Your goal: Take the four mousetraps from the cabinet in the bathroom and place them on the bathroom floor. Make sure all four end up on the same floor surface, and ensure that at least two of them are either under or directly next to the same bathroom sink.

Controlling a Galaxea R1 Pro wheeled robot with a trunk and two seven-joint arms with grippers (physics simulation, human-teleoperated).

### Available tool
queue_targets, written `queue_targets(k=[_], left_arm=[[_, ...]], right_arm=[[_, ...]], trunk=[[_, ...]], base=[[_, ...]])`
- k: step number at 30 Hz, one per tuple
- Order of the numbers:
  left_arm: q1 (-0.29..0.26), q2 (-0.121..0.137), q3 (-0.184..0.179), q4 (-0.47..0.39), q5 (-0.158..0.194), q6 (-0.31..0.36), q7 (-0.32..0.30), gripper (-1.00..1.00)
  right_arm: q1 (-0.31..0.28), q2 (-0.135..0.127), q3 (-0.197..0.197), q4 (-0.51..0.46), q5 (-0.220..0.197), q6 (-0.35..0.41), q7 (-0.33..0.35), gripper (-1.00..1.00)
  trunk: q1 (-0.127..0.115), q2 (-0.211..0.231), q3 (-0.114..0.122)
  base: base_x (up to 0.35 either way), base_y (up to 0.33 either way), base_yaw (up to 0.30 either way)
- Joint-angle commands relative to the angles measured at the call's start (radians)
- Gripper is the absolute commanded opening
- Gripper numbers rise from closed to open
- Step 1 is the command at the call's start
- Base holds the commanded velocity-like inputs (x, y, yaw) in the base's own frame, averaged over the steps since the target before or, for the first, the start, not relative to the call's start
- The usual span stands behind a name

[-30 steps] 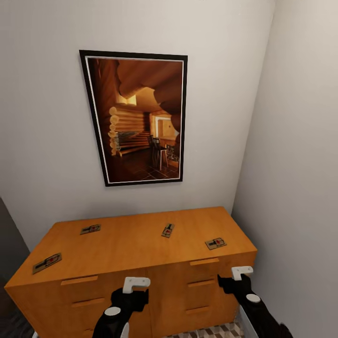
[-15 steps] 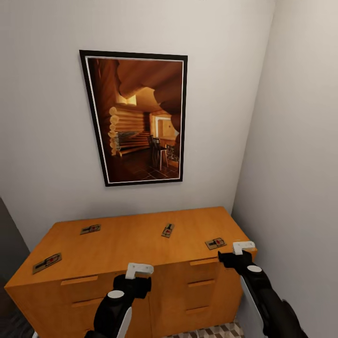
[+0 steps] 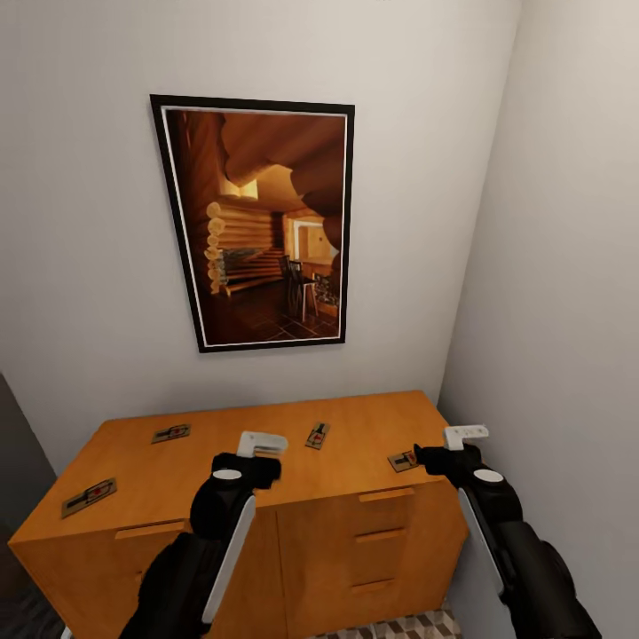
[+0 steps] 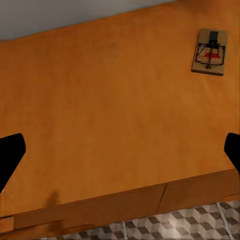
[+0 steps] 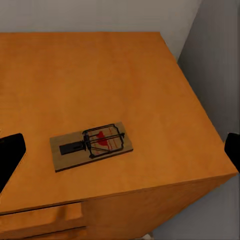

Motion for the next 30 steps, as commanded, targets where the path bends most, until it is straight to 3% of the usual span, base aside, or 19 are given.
queue_targets(k=[1,6,13,17,20,25,26,30], left_arm=[[-0.019,0.000,-0.001,0.000,-0.002,0.016,0.002,1.00],[-0.115,0.000,0.002,0.000,-0.001,0.052,0.004,1.00],[-0.200,0.000,0.005,0.014,-0.002,0.065,0.004,1.00],[-0.263,0.000,0.016,0.103,0.006,0.066,0.000,1.00],[-0.310,0.000,0.033,0.196,0.027,0.063,-0.001,1.00],[-0.391,0.000,0.069,0.364,0.093,0.048,-0.001,1.00],[-0.420,0.000,0.080,0.408,0.118,0.035,-0.001,1.00],[-0.469,0.000,0.092,0.459,0.148,0.017,0.000,1.00]], right_arm=[[-0.005,0.000,0.001,-0.003,0.005,0.010,0.000,1.00],[-0.022,0.000,0.000,-0.010,0.005,0.022,-0.001,1.00],[-0.031,0.000,0.000,-0.011,0.004,0.025,-0.001,1.00],[-0.061,0.000,0.000,-0.003,0.000,0.027,0.000,1.00],[-0.094,0.000,0.000,0.022,0.000,0.038,0.001,1.00],[-0.181,0.000,0.001,0.107,-0.001,0.067,0.002,1.00],[-0.226,0.000,0.001,0.160,-0.002,0.073,0.002,1.00],[-0.330,0.001,0.001,0.300,-0.002,0.077,0.002,1.00]], trunk=[[0.000,-0.001,-0.001],[0.000,-0.001,-0.001],[0.000,-0.001,-0.001],[0.000,-0.001,-0.001],[0.000,-0.001,-0.001],[0.000,-0.001,-0.001],[0.000,-0.001,-0.001],[0.000,-0.001,-0.001]], base=[[0.000,0.000,0.000],[0.000,0.000,0.000],[0.000,0.000,0.000],[0.000,0.000,0.000],[0.000,0.000,0.000],[0.000,0.000,0.000],[0.000,0.000,0.000],[0.000,0.000,0.000]])
